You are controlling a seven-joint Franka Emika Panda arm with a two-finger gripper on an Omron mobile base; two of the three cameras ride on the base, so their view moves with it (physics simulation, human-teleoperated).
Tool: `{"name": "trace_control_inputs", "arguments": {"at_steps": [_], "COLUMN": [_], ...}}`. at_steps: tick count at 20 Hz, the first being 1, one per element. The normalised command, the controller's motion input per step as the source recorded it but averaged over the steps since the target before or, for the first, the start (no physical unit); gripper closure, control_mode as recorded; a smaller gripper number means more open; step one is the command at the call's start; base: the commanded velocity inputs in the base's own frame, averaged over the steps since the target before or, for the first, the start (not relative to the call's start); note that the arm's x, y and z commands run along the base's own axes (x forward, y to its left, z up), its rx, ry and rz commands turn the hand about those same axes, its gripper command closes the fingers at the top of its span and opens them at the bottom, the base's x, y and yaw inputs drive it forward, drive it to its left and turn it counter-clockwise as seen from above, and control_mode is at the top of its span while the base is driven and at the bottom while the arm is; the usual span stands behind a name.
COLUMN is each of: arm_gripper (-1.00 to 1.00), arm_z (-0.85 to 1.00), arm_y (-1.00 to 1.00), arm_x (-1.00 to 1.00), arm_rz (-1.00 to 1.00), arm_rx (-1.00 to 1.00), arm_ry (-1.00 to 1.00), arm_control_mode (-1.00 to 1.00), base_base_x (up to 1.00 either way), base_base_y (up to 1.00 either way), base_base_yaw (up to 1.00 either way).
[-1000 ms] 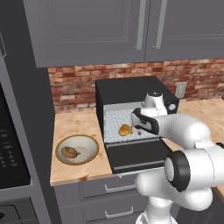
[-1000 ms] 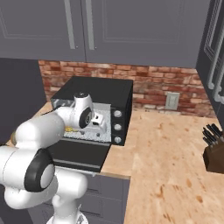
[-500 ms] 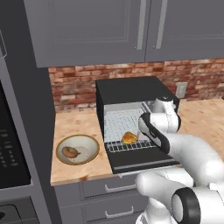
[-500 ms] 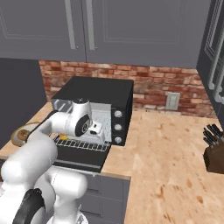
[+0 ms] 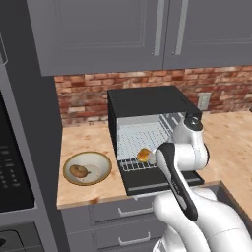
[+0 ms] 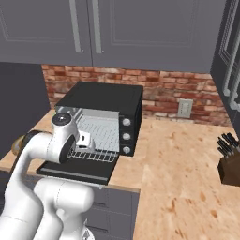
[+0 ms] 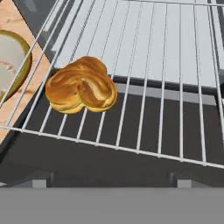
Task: Pick up the heated bread from the toaster oven and place it in the bowl. Then move the bread bowl to the dining counter.
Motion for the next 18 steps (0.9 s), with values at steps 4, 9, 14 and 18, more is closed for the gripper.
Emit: {"name": "trace_control_inputs", "arguments": {"at_steps": [4, 9, 14, 18], "arm_gripper": [-1.0, -1.0, -1.0, -1.0], "arm_z": [0.02, 0.02, 0.46, 0.36], "arm_y": [0.38, 0.04, -0.01, 0.02], "arm_x": [0.09, 0.29, 0.49, 0.46], "arm_rz": [0.15, 0.14, 0.05, 0.0], "arm_rx": [0.0, -0.01, -0.02, -0.06], "arm_ry": [0.05, 0.11, 0.14, 0.15], "arm_control_mode": [-1.0, -1.0, -1.0, -1.0], "base_base_x": [0.0, 0.0, 0.0, 0.0], "base_base_y": [0.0, 0.0, 0.0, 0.0], "base_base_yaw": [0.0, 0.0, 0.0, 0.0]}}
